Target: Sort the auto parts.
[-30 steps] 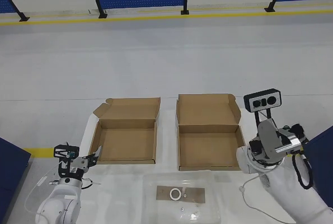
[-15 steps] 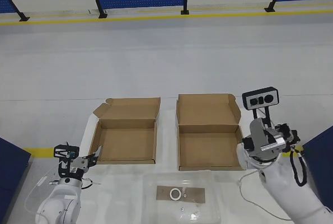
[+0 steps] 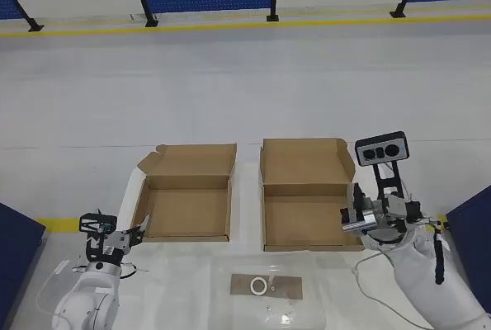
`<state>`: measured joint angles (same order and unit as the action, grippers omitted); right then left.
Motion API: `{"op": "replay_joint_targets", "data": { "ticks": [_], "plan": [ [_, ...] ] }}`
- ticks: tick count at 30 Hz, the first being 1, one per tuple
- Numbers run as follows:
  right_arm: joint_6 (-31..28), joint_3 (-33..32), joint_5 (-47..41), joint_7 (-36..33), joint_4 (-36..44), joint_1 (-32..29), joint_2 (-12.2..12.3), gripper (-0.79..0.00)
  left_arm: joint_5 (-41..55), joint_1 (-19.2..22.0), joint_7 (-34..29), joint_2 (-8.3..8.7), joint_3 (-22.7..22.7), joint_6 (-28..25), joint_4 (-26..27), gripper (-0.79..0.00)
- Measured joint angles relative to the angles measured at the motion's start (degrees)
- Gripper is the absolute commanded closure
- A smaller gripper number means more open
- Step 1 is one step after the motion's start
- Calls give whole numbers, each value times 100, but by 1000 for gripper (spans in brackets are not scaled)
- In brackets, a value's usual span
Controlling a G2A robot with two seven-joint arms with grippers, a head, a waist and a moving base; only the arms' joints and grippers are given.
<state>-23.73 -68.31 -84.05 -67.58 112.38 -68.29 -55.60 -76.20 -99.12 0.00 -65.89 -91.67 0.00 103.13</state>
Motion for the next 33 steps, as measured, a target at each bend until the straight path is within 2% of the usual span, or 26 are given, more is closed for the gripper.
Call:
{"op": "replay_joint_targets", "data": {
  "ticks": [8,14,16,22,33],
  "plan": [
    [-14,-1,-1137,-391,-4,-53,-194,0,0,0,0,0,0,0,0,-785],
    [29,-36,-1463,-497,-18,-73,-319,0,0,0,0,0,0,0,0,-785],
    [29,-88,-1329,-486,-57,-70,-340,0,0,0,0,0,0,0,0,-785],
    [110,-372,8,-227,-81,-83,-333,0,0,0,0,0,0,0,0,-785],
    [279,-517,469,-53,16,-162,-426,0,0,0,0,0,0,0,0,-785]
  ]
}}
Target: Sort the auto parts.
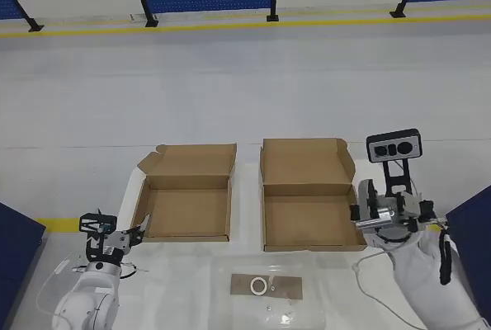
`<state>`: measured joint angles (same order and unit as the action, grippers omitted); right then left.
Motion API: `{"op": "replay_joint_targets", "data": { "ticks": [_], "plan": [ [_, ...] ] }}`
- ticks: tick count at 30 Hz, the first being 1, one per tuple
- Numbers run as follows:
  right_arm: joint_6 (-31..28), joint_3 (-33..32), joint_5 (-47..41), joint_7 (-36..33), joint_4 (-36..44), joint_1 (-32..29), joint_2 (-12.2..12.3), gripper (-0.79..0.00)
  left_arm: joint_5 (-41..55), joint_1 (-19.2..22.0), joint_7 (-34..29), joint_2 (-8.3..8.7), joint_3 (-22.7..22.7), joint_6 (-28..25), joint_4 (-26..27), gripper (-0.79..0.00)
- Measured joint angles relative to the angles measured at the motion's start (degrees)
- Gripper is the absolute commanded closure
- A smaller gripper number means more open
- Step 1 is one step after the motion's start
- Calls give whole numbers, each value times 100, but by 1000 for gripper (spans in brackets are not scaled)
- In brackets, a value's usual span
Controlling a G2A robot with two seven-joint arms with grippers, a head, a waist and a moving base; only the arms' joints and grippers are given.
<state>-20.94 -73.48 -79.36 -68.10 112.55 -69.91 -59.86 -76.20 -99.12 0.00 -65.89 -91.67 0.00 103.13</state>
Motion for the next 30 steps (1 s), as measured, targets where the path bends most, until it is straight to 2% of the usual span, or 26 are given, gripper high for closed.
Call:
{"op": "replay_joint_targets", "data": {
  "ticks": [14,25,30],
  "plan": [
    [235,-9,-907,-166,31,-41,-180,0,0,0,0,0,0,0,0,-785],
    [245,-23,-862,-125,55,-48,-180,0,0,0,0,0,0,0,0,-785],
    [369,-248,-299,138,112,-178,-180,0,0,0,0,0,0,0,0,-785]
  ]
}}
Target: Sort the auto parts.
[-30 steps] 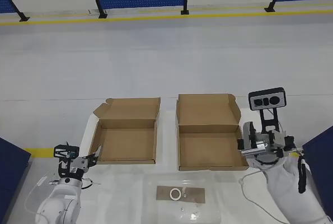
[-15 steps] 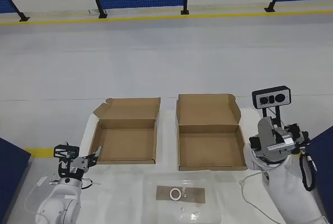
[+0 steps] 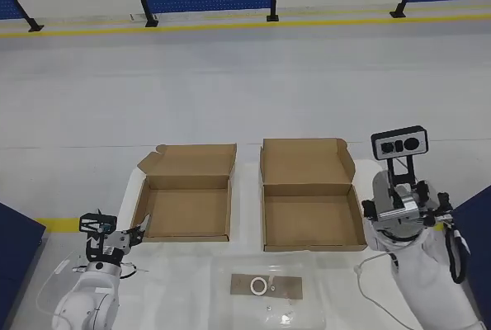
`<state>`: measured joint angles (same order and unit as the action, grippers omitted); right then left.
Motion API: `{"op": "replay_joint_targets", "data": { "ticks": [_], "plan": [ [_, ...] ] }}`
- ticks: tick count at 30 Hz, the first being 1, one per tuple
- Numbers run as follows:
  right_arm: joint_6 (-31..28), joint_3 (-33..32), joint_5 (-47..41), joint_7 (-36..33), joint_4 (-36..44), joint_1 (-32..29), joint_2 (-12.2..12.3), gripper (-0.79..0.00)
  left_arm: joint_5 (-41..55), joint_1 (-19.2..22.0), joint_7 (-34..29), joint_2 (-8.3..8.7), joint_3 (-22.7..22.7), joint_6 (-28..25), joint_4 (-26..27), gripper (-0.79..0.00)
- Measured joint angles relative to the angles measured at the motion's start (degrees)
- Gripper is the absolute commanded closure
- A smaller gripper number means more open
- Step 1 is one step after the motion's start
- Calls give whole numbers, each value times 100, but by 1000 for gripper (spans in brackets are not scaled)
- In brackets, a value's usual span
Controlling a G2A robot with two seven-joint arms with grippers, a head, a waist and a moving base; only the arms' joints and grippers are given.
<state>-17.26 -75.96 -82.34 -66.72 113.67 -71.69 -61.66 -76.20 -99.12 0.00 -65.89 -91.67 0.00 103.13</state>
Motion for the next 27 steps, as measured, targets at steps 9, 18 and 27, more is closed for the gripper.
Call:
{"op": "replay_joint_targets", "data": {
  "ticks": [9,18,27],
  "plan": [
    [313,-684,1014,-184,-390,-447,68,0,0,0,0,0,0,0,0,-785],
    [210,-1356,1807,-236,-344,-1131,124,0,0,0,0,0,0,0,0,-785],
    [269,-1416,2006,-119,-310,-1134,142,0,0,0,0,0,0,0,0,-785]
  ]
}}
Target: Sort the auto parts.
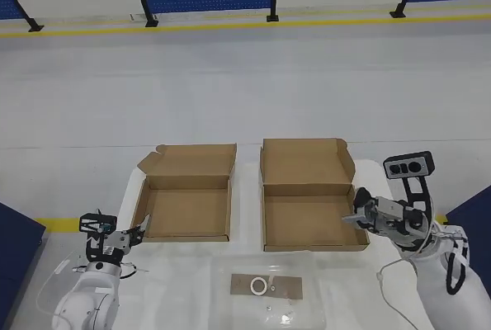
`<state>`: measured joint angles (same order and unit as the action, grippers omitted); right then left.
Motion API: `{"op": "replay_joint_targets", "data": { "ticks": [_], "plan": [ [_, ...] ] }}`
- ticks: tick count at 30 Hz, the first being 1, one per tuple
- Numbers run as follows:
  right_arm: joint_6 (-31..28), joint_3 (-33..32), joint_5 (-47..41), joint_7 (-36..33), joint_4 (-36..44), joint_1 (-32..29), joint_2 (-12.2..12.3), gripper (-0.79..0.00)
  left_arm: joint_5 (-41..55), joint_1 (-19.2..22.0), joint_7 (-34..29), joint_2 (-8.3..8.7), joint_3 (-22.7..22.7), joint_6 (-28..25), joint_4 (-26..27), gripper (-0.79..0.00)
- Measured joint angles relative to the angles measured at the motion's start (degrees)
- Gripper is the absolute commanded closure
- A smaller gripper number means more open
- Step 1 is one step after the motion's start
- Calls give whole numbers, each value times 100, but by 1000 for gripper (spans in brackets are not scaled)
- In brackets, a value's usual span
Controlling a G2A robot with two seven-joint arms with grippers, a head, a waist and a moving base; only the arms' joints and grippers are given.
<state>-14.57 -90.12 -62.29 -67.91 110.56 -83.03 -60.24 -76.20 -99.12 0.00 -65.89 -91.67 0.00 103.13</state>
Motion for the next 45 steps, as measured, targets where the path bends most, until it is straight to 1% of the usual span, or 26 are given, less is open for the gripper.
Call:
{"op": "replay_joint_targets", "data": {
  "ticks": [5,9,14,19,21,28,30,36,38,41,45],
  "plan": [
    [383,-263,1383,339,-57,-154,65,0,0,0,0,0,0,0,0,-785],
    [693,-438,2214,497,-109,-249,117,0,0,0,0,0,0,0,0,-785],
    [796,-534,3257,680,-141,-355,169,0,0,0,0,0,0,0,0,-785],
    [806,-553,4013,837,-127,-433,204,0,0,0,0,0,0,0,0,-785],
    [759,-578,4171,932,-98,-434,210,0,0,0,0,0,0,0,0,-785],
    [754,-579,4158,934,-97,-433,209,0,0,0,0,0,0,0,0,-785],
    [769,-580,4338,1076,-41,-443,218,0,0,0,0,0,0,0,0,-785],
    [1200,-326,6198,1791,-10,-453,249,0,0,0,0,0,0,0,0,-785],
    [1360,-185,6659,1989,-108,-414,247,0,0,0,0,0,0,0,0,-785],
    [1603,-27,7091,2170,-323,-314,248,0,0,0,0,0,0,0,0,-785],
    [2002,217,7886,2303,-511,-178,257,0,0,0,0,0,0,0,0,-785]
  ]
}}
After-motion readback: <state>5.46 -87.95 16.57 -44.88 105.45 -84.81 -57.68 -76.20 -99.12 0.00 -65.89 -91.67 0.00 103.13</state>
